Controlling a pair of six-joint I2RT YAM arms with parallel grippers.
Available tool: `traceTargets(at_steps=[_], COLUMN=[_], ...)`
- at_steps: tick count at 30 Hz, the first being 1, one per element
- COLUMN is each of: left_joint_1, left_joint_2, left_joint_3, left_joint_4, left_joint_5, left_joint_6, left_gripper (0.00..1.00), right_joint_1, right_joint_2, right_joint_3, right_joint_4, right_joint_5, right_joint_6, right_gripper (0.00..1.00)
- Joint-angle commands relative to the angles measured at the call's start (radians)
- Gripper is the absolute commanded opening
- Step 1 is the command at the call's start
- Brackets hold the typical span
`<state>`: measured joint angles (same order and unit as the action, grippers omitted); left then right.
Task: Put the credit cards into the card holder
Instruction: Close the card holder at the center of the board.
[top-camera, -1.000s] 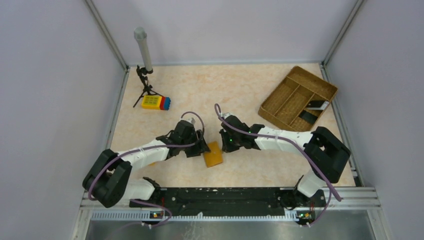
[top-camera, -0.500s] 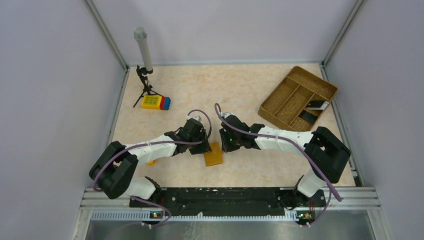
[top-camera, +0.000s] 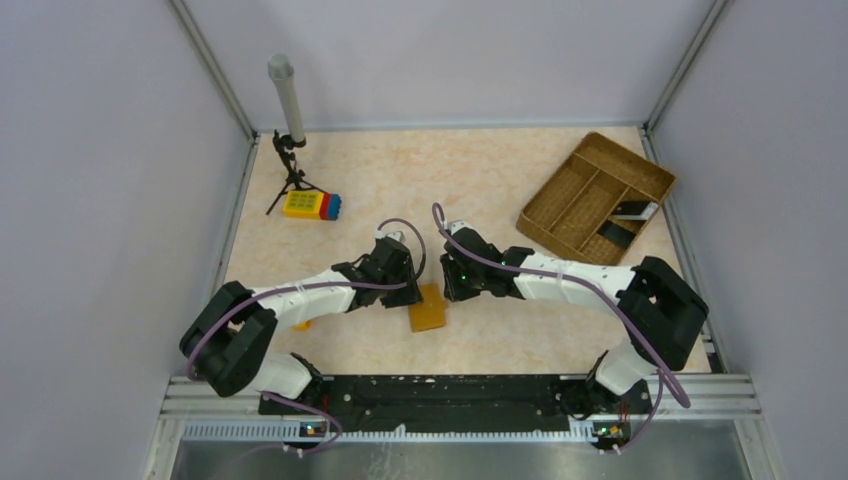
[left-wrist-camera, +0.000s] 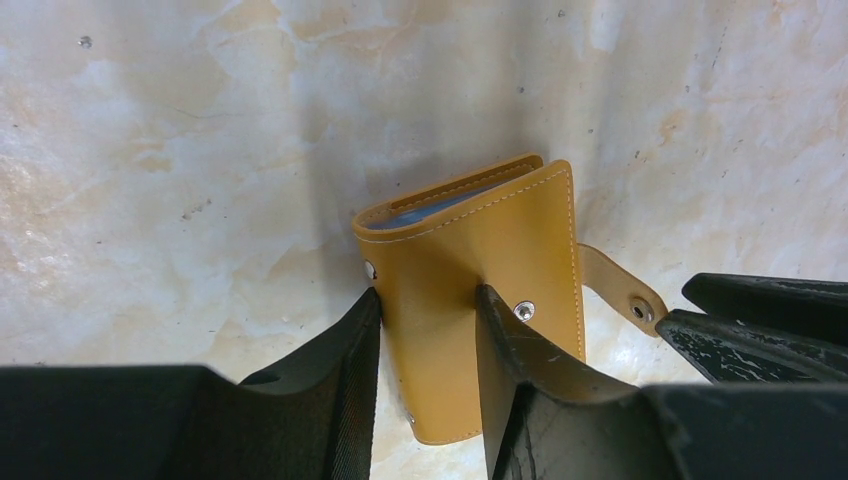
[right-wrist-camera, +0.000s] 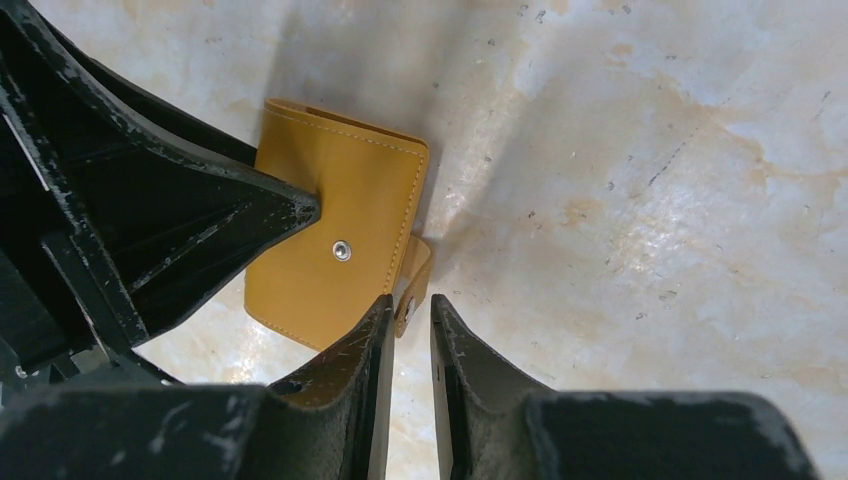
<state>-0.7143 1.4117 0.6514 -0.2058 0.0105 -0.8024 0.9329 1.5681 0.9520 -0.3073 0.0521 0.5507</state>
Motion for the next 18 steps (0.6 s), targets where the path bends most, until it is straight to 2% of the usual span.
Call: traceTargets(at_steps=[1,7,18], left_joint_1=[-0.007,-0.008,-0.009], left_joint_2=[0.046,0.044,0.049], left_joint_3=[-0.021,-0.021,-0.018], left_joint_4=[-0.109,-0.11,-0.11], left_joint_5=[-0.072,-0.073,-0.075], left_joint_6=[0.031,0.031,0.032], left_gripper=[0.38,0.38,0.37], right_joint_1=[-0.008,-0.008,0.012], right_joint_2=[-0.046,-0.039,-0.038], right_joint_3=[0.044,0.04,0.05], right_joint_4=[-0.001,-0.009,-0.012], right_joint_5=[0.011,-0.017,-0.033], right_joint_6=[0.0,0.0,-0.003], right_gripper=[0.19,0.18,0.24])
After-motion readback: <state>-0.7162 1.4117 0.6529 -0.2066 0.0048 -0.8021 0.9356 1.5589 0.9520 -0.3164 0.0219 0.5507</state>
